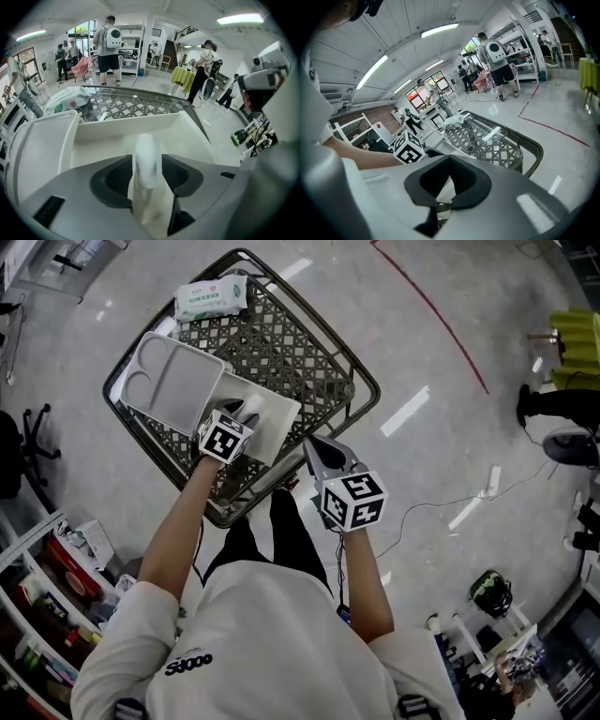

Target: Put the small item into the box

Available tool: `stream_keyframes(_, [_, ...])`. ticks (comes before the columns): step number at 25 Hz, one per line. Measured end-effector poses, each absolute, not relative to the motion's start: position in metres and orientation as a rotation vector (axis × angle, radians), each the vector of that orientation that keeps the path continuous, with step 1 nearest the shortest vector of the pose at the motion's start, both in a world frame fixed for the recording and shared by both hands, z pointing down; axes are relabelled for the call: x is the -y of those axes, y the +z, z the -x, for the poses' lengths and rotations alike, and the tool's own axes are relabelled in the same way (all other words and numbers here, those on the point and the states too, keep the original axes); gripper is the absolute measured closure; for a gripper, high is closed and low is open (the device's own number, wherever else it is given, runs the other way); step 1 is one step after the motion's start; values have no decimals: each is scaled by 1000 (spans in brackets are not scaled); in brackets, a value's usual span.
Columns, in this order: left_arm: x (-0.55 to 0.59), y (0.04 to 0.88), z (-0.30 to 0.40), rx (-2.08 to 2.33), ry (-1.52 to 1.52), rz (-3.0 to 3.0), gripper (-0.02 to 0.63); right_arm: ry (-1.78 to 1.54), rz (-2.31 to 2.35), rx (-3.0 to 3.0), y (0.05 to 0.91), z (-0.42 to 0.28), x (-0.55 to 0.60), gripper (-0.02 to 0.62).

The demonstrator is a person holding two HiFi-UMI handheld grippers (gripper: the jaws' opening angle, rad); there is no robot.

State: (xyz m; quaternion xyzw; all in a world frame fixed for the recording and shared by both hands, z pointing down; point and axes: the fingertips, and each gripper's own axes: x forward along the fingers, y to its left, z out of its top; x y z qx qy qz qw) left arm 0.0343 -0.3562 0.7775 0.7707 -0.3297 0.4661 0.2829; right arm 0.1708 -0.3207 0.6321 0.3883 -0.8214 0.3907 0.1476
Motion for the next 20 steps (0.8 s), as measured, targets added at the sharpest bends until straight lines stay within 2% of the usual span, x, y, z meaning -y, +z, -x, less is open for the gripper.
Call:
stream_keyframes(7, [347, 752, -29, 910, 1217, -2124, 411, 1101, -1168, 2356, 618, -165, 305, 586])
stream_keyframes(12, [346, 721, -21, 959, 1141, -2210, 438, 1064, -1223, 2354, 606, -159, 289, 586])
stream_keyframes(20, [323, 666, -8, 948, 1018, -2345, 534, 928, -1302, 2383, 562, -140, 261, 586])
